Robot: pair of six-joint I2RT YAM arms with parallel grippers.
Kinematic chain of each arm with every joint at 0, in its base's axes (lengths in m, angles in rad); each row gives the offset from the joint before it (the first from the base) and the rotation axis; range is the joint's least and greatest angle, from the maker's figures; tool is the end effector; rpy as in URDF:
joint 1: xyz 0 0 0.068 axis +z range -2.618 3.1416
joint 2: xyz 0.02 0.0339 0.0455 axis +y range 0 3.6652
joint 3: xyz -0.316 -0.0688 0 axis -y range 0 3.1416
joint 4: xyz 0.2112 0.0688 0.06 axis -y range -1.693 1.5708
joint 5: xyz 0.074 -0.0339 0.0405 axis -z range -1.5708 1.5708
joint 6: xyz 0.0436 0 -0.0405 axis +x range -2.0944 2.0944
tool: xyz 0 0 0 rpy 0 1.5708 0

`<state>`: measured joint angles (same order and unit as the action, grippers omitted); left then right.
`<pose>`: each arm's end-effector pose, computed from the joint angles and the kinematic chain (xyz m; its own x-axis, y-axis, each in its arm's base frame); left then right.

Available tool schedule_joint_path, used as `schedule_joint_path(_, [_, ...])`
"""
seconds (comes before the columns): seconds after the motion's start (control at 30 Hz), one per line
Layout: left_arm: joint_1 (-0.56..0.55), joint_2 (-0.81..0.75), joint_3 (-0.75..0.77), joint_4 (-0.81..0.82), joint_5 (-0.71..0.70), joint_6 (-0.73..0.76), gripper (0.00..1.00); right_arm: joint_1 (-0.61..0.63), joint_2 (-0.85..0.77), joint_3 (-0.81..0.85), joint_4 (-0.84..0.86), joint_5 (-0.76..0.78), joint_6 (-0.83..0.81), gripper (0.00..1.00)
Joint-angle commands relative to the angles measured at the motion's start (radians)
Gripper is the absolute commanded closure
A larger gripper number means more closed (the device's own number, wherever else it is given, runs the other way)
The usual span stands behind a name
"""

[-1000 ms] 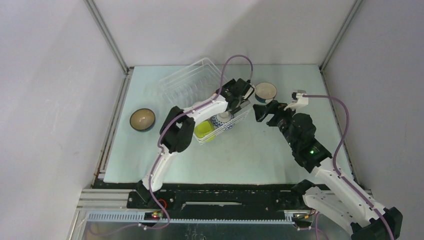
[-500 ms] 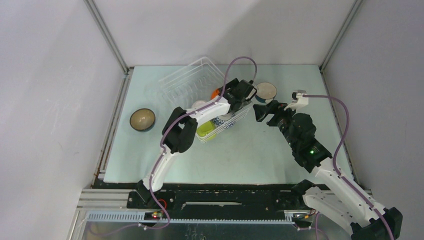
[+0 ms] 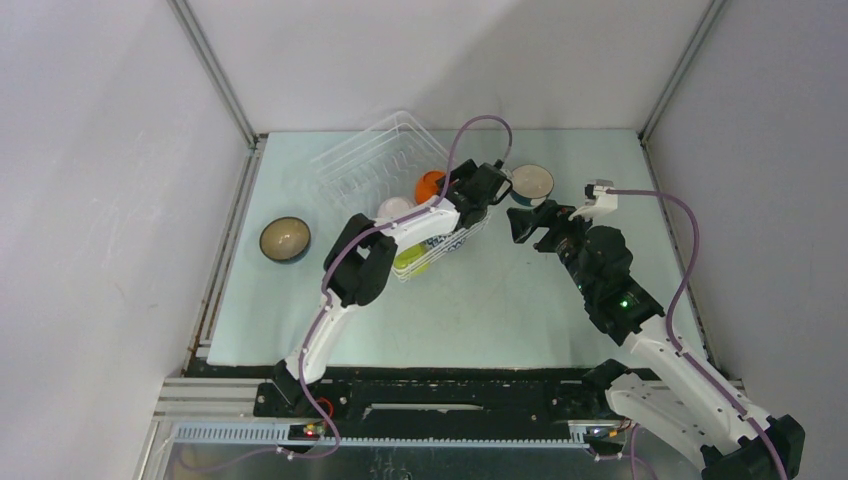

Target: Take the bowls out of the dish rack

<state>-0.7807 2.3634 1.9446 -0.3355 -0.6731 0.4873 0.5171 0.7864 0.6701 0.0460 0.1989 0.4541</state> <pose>0.4036 -0.3616 0.2302 -0.3233 0.8356 -0.4440 0.4288 0.5477 0.7184 0.1172 0.0568 0.3641 -0.1923 0.3853 -0.9025 -0.2547 0.8686 0.4251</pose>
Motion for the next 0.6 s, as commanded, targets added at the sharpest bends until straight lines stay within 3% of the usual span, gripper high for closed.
schedule_joint_path(0.0, [0.023, -0.057, -0.030, 0.023, -0.093, 0.046, 0.24, -0.007, -0.008, -0.001, 0.032, -0.009, -0.005, 0.05])
schedule_joint_path(0.57, [0.037, -0.131, -0.072, 0.057, -0.117, 0.032, 0.24, -0.009, -0.005, 0.000, 0.038, -0.016, -0.003, 0.05])
